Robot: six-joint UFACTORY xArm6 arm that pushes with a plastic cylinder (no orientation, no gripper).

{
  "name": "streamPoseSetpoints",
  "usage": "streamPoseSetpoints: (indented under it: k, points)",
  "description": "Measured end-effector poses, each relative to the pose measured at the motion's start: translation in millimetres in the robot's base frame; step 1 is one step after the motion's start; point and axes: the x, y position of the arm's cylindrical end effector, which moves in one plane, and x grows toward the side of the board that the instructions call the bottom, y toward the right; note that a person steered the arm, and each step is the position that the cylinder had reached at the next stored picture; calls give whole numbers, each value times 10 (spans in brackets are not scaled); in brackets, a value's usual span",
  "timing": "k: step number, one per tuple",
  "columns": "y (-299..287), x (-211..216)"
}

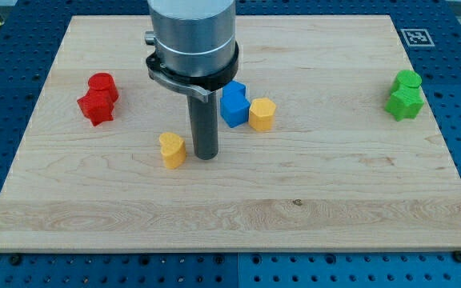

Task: Slide the yellow heart into the group of blue blocks and yellow hexagon

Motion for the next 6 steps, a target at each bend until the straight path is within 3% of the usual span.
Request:
streamPoseSetpoints:
  k: [2,3,5,6]
  points:
    - [-300,501]
    - [-776,653]
    - [-674,33]
    - [2,-47]
